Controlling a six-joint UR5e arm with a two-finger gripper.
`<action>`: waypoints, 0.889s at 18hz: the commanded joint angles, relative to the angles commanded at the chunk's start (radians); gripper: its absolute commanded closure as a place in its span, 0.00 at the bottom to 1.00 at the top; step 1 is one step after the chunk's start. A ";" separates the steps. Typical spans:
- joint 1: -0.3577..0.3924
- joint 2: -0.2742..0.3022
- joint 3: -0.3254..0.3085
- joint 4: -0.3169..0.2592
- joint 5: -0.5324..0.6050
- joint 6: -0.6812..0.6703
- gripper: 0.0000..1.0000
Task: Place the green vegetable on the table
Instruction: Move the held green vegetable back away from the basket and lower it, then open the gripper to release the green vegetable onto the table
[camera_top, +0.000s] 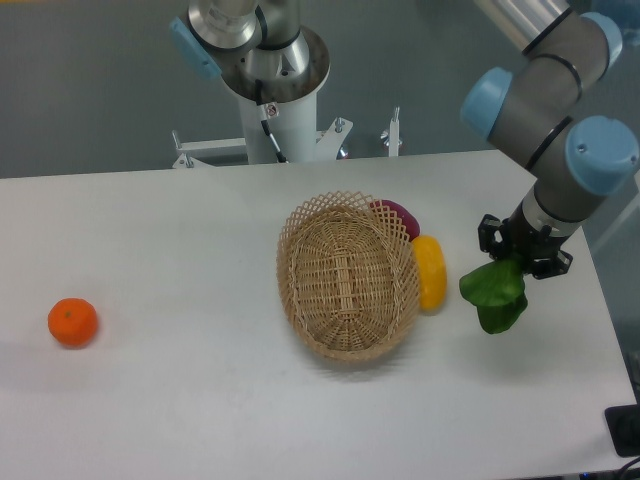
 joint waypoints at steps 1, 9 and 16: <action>0.000 0.000 -0.015 0.020 -0.002 0.000 0.72; 0.003 -0.009 -0.036 0.031 0.068 0.011 0.33; -0.002 -0.008 -0.023 0.025 0.072 0.005 0.00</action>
